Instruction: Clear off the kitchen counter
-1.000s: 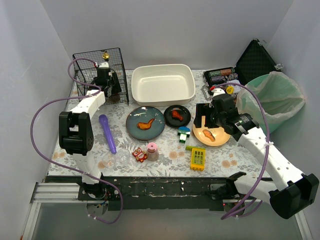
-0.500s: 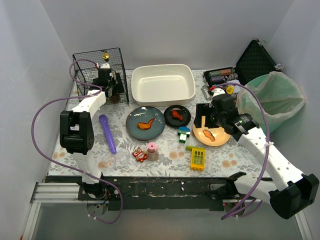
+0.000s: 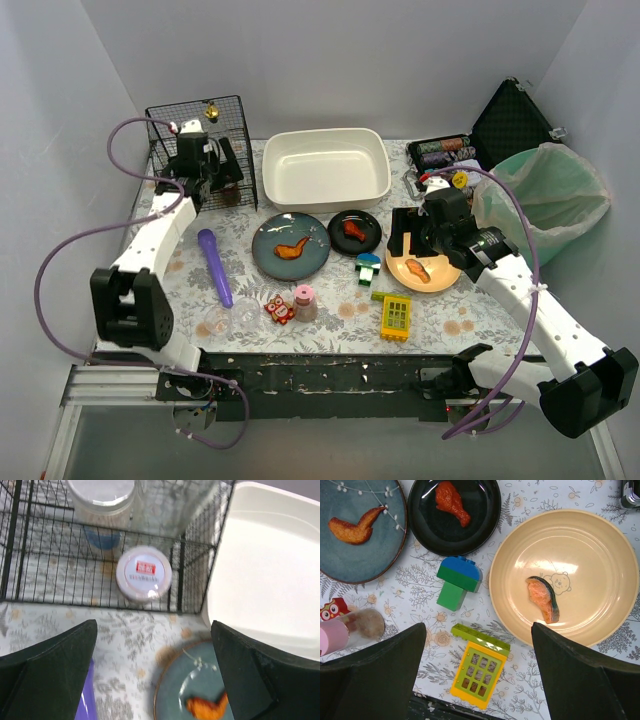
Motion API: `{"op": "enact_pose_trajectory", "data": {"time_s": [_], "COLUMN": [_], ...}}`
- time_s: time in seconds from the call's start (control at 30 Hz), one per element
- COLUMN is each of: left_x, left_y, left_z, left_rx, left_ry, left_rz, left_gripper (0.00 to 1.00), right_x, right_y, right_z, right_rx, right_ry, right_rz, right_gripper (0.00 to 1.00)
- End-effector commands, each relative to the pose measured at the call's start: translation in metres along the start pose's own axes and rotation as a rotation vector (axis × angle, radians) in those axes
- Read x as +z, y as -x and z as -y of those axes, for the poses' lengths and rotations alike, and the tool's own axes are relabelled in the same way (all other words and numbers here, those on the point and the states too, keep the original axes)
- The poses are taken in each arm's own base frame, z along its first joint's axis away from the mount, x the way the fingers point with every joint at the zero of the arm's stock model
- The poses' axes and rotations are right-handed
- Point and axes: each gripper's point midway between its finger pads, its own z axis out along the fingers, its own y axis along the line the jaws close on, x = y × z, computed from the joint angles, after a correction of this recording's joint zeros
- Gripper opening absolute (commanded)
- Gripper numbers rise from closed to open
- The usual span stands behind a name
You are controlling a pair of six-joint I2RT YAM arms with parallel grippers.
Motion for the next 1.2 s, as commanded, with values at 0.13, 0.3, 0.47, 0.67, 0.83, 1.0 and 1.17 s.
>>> {"op": "enact_pose_trajectory", "data": {"time_s": [0.13, 0.3, 0.47, 0.67, 0.83, 1.0, 1.17], "left_x": [-0.112, -0.166, -0.210, -0.239, -0.244, -0.237, -0.230], "left_y": [-0.074, -0.129, -0.181, -0.236, -0.264, -0.272, -0.270], "left_z": [0.065, 0.094, 0.112, 0.124, 0.124, 0.117, 0.112], "left_rx": [0.053, 0.040, 0.058, 0.138, 0.224, 0.289, 0.306], "left_ry": [-0.191, -0.298, -0.380, -0.366, -0.309, -0.234, -0.195], "left_rz": [-0.106, -0.230, -0.346, -0.428, -0.442, -0.423, -0.393], "left_gripper": [0.98, 0.98, 0.98, 0.98, 0.98, 0.98, 0.98], "right_x": [-0.008, -0.006, -0.002, 0.002, -0.001, -0.003, -0.003], "right_y": [0.002, -0.014, -0.033, -0.047, -0.051, -0.051, -0.053], "right_z": [-0.004, -0.002, -0.004, -0.005, -0.005, -0.004, -0.003], "right_rx": [0.008, 0.027, 0.061, 0.070, 0.077, 0.077, 0.074], "right_ry": [0.020, 0.021, 0.044, 0.057, 0.066, 0.067, 0.066], "right_rz": [0.003, -0.022, -0.056, -0.078, -0.077, -0.067, -0.070], "right_gripper": [0.91, 0.90, 0.90, 0.90, 0.90, 0.90, 0.90]}}
